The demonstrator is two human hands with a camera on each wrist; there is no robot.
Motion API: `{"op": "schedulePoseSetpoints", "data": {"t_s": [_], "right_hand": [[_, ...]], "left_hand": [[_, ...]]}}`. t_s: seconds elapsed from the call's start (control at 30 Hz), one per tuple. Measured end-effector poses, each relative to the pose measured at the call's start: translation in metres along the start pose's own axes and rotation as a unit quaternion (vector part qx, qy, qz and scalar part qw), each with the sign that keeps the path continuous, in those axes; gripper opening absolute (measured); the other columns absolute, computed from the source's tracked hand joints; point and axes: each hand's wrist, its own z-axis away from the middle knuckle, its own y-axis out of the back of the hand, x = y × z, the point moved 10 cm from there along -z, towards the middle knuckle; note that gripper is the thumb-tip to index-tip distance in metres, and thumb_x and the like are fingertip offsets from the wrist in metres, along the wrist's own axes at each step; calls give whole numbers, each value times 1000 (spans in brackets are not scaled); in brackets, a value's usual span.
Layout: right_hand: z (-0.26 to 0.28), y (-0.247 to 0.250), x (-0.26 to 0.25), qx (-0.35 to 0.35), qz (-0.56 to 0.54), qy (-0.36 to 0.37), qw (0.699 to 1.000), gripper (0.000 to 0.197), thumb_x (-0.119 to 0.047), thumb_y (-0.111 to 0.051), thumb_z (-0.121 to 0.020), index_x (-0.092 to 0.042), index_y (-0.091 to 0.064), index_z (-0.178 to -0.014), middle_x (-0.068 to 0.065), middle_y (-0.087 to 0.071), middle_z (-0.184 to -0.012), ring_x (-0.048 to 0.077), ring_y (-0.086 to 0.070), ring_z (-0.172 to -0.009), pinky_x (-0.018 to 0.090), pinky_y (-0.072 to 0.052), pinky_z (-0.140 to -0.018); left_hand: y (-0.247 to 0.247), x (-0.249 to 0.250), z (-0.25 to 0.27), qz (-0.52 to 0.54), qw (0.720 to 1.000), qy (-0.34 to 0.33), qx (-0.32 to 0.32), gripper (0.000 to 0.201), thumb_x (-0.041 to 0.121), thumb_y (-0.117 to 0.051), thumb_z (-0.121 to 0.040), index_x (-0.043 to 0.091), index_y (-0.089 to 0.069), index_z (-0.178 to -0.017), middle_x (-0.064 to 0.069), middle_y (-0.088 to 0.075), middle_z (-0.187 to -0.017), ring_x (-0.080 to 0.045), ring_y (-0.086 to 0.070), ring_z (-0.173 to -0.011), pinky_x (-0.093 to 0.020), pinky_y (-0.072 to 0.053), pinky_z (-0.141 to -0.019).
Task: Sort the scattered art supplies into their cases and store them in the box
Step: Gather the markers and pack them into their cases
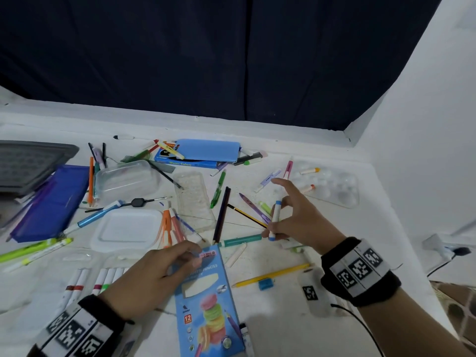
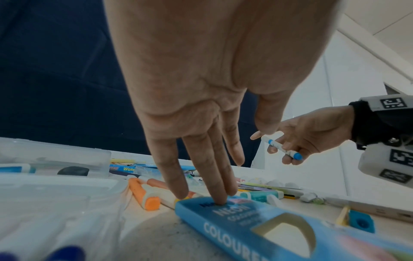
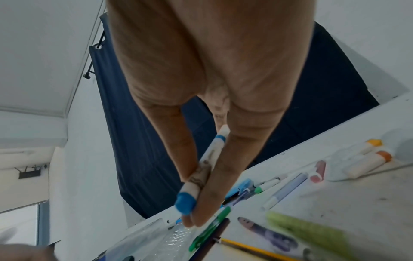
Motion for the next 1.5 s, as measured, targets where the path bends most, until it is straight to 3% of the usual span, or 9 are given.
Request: {"op": "schedulePoseSetpoints", "data": {"t_s": [0.1, 0.2, 0.33, 0.47, 0.6, 0.8, 0.9, 1.3, 1.5], "right_hand": [[10, -19, -9, 15, -26, 31, 999, 69, 12, -69, -81, -34, -45, -126, 16, -55, -108, 28, -75, -77, 45, -62, -71], [18, -47, -20, 18, -48, 65, 997, 51, 4, -63, -89, -29, -45, -123, 17, -64, -97, 31, -74, -74, 53, -61, -74], [28, -113, -38, -24, -62, 75, 995, 27, -12, -57, -99, -24, -47, -121, 18, -66, -95, 32, -74, -73, 51, -61, -72], [31, -179, -67, -40, 17, 119, 992, 15, -18, -57, -99, -20, -57, -114, 8, -70, -83, 19, -73, -69, 32, -59, -68], [23, -233, -87, -48, 83, 146, 985, 11, -21, -59, -99, -20, -61, -109, 0, -75, -80, 12, -61, -62, 13, -44, -63], [12, -297, -103, -64, 81, 141, 985, 9, -23, -56, -100, -18, -57, -108, 6, -74, -80, 8, -56, -54, 24, -50, -58], [6, -317, -105, -50, 71, 123, 989, 12, -21, -64, -96, -14, -60, -105, 5, -68, -77, 19, -67, -62, 28, -58, -64], [-23, -350, -99, -85, 109, 66, 988, 15, -18, -69, -92, -16, -55, -98, 14, -68, -86, 25, -73, -66, 43, -61, -67], [-15, -383, -102, -139, 180, 74, 971, 30, -17, -78, -84, -14, -58, -105, 8, -67, -92, 22, -71, -73, 35, -60, -73]], "left_hand": [[10, 3, 8, 10, 999, -26, 18, 36, 68, -43, -92, 41, -59, -111, 20, -70, -104, -3, -65, -102, -32, -52, -88], [29, 1, 18, 29, 998, -39, 50, 21, 45, -54, -96, 33, -65, -108, 15, -72, -101, -7, -67, -100, -36, -51, -90], [68, -16, 39, 42, 994, -40, 91, 14, 37, -59, -93, 36, -66, -106, 11, -74, -95, -10, -69, -95, -24, -50, -86], [113, -53, 65, 26, 994, -14, 107, 17, 39, -60, -89, 46, -63, -105, 15, -72, -91, -5, -68, -92, -14, -48, -79], [147, -106, 89, -12, 996, 13, 90, 18, 41, -59, -88, 42, -66, -105, 22, -69, -102, 3, -63, -99, -22, -48, -84], [162, -178, 118, -105, 994, 14, 3, 41, 60, -53, -80, 51, -56, -119, 41, -54, -124, 21, -45, -117, -1, -33, -94], [164, -186, 126, -105, 994, -5, -20, 40, 56, -58, -84, 53, -52, -124, 49, -45, -126, 23, -41, -119, 2, -29, -95], [162, -203, 122, -156, 986, -29, -51, 59, 50, -68, -87, 52, -36, -137, 32, -42, -141, 8, -41, -130, -7, -26, -107], [161, -216, 115, -172, 984, -10, -49, 67, 52, -72, -83, 47, -39, -141, 30, -41, -141, 5, -40, -130, -9, -24, -108]]}}
